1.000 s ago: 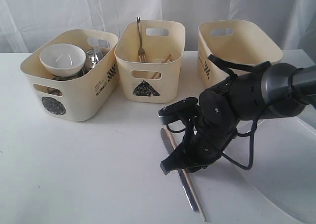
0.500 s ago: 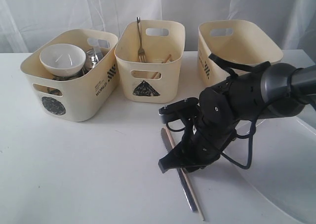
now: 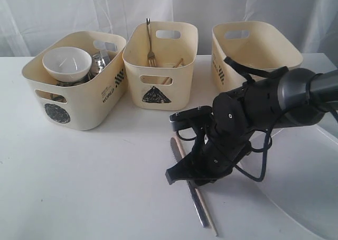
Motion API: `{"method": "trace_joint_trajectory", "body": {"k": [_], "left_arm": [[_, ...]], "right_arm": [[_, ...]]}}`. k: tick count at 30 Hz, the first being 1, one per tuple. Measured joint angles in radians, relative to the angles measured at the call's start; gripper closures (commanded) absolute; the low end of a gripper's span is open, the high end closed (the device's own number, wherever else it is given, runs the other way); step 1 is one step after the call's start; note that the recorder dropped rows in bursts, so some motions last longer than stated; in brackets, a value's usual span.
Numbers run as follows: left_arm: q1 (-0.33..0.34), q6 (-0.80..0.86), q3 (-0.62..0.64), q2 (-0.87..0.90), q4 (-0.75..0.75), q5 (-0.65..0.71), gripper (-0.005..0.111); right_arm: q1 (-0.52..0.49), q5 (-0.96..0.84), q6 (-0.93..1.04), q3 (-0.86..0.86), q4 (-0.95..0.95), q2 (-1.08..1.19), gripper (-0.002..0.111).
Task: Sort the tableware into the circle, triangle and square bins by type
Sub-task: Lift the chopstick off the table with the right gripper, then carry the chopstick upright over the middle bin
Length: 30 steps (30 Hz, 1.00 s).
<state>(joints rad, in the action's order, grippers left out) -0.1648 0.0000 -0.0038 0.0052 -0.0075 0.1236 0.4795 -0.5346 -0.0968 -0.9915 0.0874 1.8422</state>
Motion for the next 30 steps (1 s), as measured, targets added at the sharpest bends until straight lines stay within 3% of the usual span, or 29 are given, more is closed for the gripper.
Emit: {"method": "trace_joint_trajectory", "body": {"k": [21, 28, 30], "left_arm": [[0.000, 0.000, 0.000, 0.000, 0.000, 0.000, 0.081], [0.000, 0.000, 0.000, 0.000, 0.000, 0.000, 0.081], [0.000, 0.000, 0.000, 0.000, 0.000, 0.000, 0.081]], "right_arm": [[0.002, -0.033, 0.036, -0.012, -0.009, 0.037, 0.078], [0.003, -0.038, 0.037, -0.014, -0.037, 0.042, 0.108], [0.003, -0.038, 0.037, -0.014, -0.042, 0.042, 0.108]]}}
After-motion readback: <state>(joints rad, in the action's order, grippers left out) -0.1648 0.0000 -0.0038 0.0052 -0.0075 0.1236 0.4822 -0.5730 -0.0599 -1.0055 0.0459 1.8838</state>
